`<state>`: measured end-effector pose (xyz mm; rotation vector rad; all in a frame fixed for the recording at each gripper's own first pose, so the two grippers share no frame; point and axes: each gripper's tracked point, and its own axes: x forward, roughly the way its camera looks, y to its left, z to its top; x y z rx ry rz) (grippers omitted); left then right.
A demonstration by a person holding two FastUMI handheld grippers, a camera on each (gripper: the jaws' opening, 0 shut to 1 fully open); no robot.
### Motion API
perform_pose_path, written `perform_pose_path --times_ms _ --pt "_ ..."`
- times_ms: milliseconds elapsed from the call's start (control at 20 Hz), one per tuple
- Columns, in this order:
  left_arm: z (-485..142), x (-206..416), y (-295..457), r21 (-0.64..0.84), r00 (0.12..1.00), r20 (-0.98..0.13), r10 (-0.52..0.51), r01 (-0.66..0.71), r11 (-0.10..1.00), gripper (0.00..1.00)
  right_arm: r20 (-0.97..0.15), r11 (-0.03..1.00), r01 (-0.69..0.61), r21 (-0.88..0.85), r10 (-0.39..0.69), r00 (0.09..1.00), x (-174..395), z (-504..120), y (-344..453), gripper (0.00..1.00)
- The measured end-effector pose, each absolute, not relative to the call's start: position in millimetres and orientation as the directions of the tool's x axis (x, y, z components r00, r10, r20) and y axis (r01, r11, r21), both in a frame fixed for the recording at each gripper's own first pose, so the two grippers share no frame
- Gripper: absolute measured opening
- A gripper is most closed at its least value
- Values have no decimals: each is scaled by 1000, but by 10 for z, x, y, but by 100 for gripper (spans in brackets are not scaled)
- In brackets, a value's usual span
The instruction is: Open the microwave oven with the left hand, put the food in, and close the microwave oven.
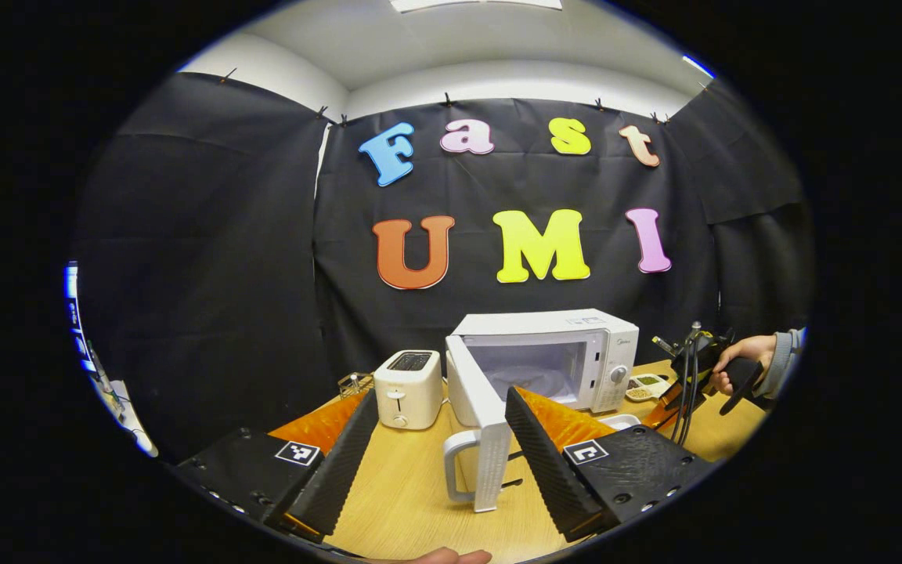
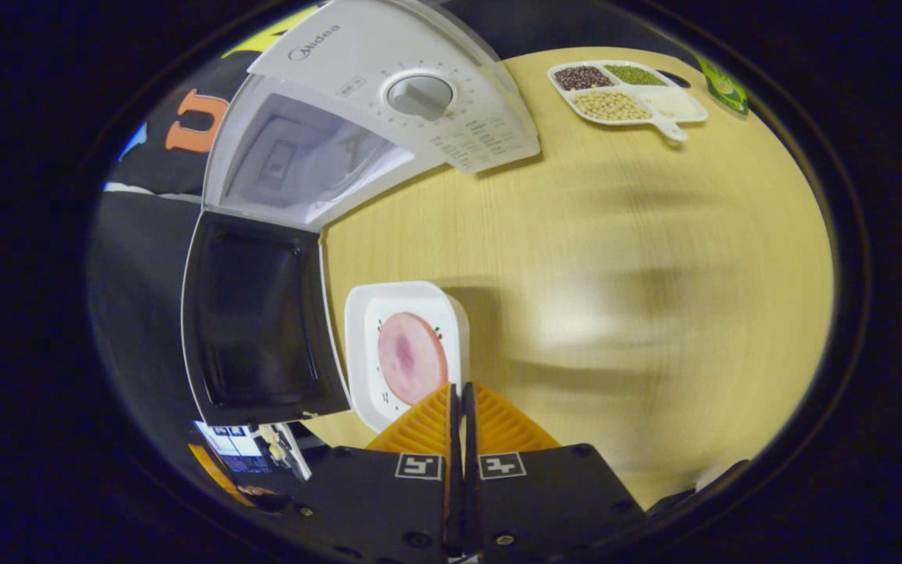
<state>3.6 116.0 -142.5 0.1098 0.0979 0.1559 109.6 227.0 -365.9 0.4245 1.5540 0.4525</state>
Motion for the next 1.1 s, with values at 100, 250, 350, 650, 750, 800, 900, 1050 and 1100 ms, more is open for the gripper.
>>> perform_pose_path --times_ms 100,250,350,650,750,800,900,1050,1100 --pt "-1422 8 1208 118 983 -83 164 -153 981 87 -840 840 32 542 543 -14 1110 -3665 2451 4" --pt "-1417 -22 1287 114 983 -80 167 -157 981 96 -841 838 68 541 541 31 1159 -3665 2645 4" --pt "-1455 -6 1318 114 982 -85 167 -157 981 88 -839 831 113 545 539 81 1216 -3679 2751 4" --pt "-1551 19 1375 122 982 -96 162 -150 981 97 -806 770 242 590 545 231 1437 -3736 3148 4" --pt "-1563 4 1371 116 983 -97 156 -144 983 96 -773 711 309 632 550 316 1563 -3707 3313 4" --pt "-1573 14 1360 108 984 -98 148 -137 985 97 -750 673 335 659 552 365 1639 -3681 3390 4" --pt "-1600 32 1362 97 984 -111 140 -130 987 97 -722 627 366 687 536 438 1783 -3670 3536 4" --pt "-1578 9 1356 95 985 -110 131 -120 988 97 -702 567 418 710 524 482 1948 -3693 3748 4" --pt "-1569 10 1347 95 986 -106 127 -117 989 97 -693 537 439 720 526 493 1989 -3707 3811 4"
